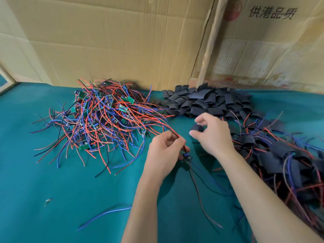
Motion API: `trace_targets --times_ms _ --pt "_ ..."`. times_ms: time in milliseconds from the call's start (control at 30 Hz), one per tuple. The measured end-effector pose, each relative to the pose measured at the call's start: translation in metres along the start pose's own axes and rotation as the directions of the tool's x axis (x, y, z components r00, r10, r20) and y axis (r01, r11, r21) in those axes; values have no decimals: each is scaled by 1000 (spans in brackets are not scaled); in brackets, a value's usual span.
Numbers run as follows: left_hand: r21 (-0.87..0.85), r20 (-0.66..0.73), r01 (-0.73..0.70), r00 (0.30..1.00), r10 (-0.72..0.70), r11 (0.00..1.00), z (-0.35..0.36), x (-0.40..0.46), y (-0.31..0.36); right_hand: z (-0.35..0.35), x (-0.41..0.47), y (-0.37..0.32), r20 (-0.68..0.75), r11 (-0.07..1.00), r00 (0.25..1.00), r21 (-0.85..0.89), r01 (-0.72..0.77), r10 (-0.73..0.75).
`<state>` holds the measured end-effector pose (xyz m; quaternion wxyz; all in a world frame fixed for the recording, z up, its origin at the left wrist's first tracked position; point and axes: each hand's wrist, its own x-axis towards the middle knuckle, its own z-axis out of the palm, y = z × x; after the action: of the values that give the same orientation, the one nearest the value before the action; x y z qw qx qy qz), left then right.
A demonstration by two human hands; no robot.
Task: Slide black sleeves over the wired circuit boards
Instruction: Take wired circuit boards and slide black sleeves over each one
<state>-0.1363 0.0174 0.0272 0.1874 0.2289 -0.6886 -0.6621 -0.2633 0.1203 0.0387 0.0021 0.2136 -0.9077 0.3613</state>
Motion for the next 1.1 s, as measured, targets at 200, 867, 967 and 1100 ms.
trace_targets --times_ms 200,867,967,1100 --pt "266 -20 -124 991 134 956 2 1 -6 4 -39 3 -12 976 979 79 205 -204" --pt "376 -82 -194 967 241 906 2 1 -11 0 -43 -7 74 697 996 717 -17 -52" --pt "326 -73 -194 971 229 925 1 1 -9 1 -42 -5 206 631 975 768 -105 -88" --pt "334 -36 -200 974 225 921 0 0 -8 0 -40 -2 250 603 963 785 -140 -102"
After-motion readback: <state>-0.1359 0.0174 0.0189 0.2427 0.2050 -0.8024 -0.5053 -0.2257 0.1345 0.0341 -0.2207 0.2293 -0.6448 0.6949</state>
